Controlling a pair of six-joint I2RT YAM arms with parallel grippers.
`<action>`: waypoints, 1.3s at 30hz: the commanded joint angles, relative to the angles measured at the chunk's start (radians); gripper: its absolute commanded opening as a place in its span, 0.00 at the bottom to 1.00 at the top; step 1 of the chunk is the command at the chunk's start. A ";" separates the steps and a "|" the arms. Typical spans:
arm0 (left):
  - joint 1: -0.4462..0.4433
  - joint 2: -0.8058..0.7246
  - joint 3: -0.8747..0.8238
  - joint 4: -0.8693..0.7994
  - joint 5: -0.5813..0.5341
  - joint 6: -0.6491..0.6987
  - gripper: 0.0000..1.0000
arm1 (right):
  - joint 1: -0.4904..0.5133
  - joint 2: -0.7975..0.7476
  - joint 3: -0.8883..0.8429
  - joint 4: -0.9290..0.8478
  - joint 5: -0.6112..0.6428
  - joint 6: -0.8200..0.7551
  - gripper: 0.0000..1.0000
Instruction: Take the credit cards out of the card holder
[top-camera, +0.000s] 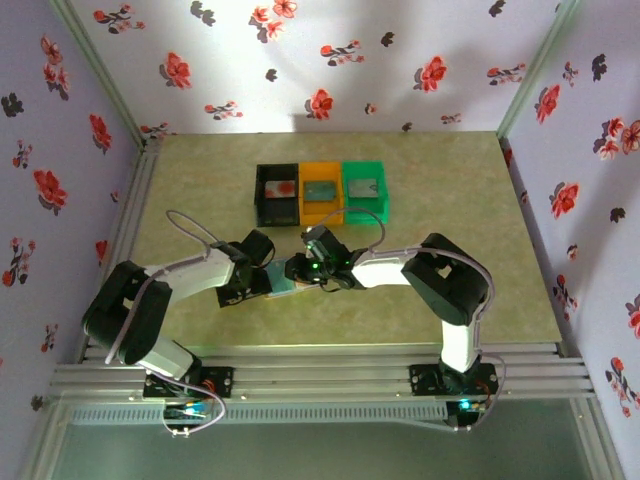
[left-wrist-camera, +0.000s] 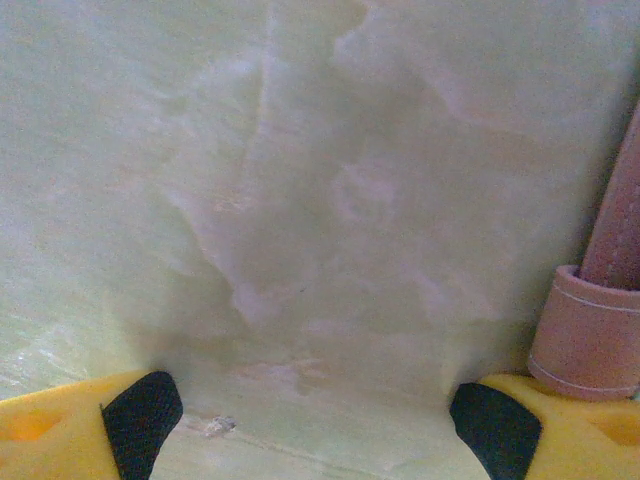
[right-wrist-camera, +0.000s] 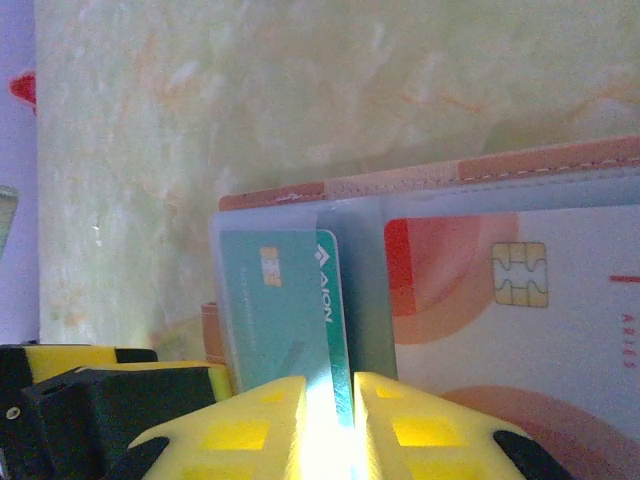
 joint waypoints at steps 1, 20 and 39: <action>-0.051 0.263 -0.146 0.415 0.376 -0.019 0.83 | 0.008 -0.010 -0.020 0.083 -0.079 0.022 0.19; -0.051 0.267 -0.144 0.416 0.378 -0.019 0.83 | 0.007 -0.031 -0.051 0.167 -0.149 0.023 0.12; -0.052 0.267 -0.146 0.417 0.381 -0.017 0.83 | 0.003 -0.045 -0.083 0.170 -0.143 0.010 0.00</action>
